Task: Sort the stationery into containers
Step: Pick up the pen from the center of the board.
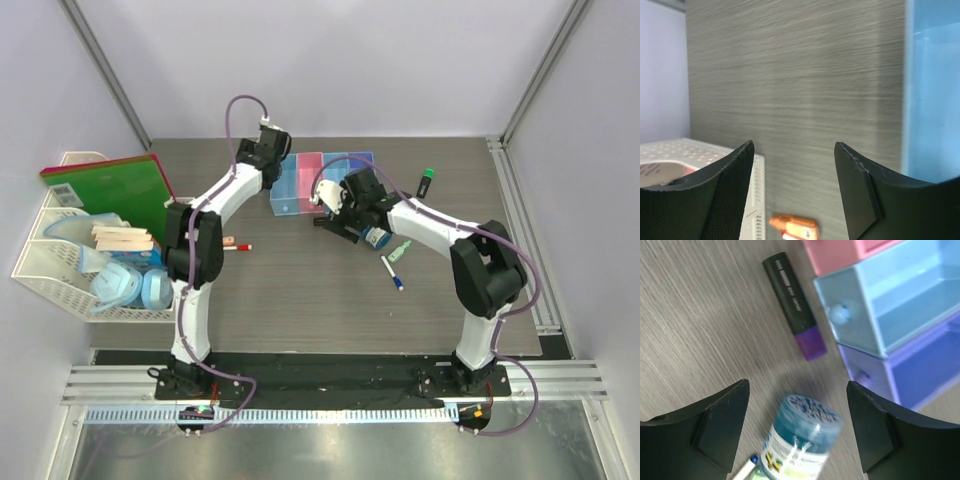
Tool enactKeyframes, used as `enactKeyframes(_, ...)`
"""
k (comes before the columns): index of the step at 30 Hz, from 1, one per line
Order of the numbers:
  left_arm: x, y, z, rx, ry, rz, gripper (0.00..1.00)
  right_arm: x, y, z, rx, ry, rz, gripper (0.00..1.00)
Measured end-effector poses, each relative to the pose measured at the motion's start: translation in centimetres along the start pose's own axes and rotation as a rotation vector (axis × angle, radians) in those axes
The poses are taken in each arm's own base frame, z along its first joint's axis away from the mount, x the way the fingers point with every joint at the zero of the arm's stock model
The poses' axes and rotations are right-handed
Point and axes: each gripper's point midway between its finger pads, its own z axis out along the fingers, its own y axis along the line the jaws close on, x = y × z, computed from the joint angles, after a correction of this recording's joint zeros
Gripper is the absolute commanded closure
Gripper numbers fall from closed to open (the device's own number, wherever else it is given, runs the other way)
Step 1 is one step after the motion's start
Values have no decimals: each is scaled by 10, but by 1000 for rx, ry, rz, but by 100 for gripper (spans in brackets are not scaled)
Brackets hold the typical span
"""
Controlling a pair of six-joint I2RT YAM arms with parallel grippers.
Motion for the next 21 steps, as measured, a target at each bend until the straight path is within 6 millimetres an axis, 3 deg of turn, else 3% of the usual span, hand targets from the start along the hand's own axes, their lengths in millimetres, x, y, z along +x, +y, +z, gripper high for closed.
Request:
enactKeyframes(3, 7, 20, -5, -7, 9, -20, 33, 8, 10, 19, -44, 37, -13, 19)
enactKeyframes(9, 27, 45, -20, -8, 22, -42, 33, 11, 9, 45, -62, 62, -13, 19)
enactKeyframes(16, 48, 45, -29, 15, 38, -25, 33, 1, 0, 53, -49, 45, -26, 19)
enactKeyframes(21, 65, 41, -29, 34, 67, -3, 33, 9, 6, 65, -75, 64, -52, 19)
